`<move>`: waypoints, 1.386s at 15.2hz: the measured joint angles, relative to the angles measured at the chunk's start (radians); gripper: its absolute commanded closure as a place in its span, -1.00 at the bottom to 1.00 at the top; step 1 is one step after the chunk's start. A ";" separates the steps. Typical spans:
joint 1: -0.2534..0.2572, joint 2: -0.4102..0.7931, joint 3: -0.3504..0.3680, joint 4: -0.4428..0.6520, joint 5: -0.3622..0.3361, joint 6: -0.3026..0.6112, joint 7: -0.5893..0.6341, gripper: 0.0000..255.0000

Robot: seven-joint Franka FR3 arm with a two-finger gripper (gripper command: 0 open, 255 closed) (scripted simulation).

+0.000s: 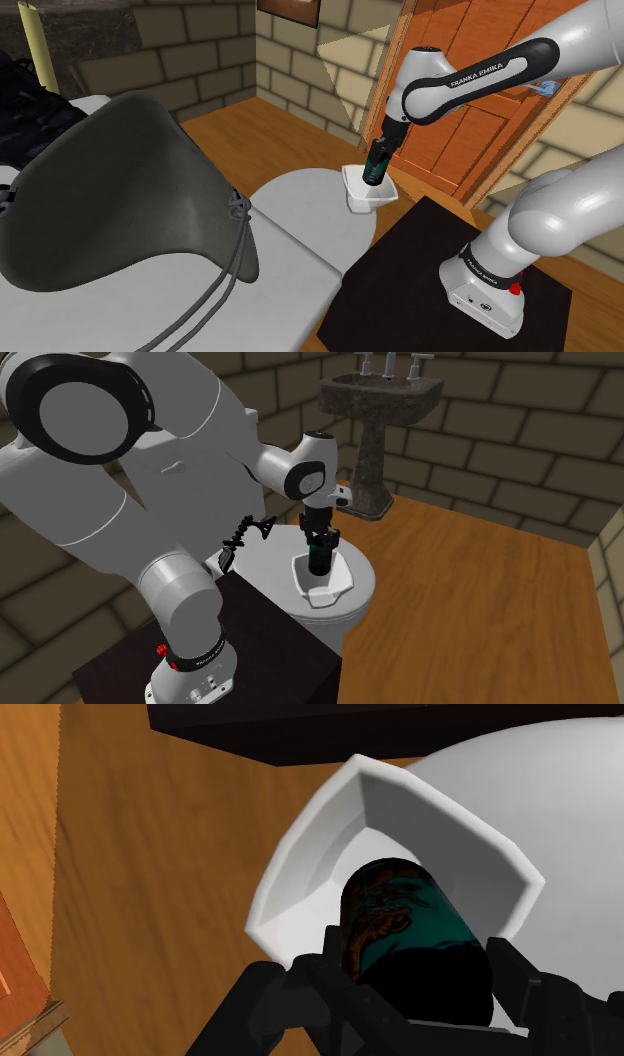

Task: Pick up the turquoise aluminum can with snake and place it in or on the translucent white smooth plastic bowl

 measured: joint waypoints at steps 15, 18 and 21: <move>0.001 0.025 0.001 -0.013 0.000 0.040 0.002 -1.00; 0.002 -0.025 0.003 0.019 0.002 -0.040 0.004 -1.00; 0.002 -0.064 0.004 0.045 0.002 -0.106 0.003 -1.00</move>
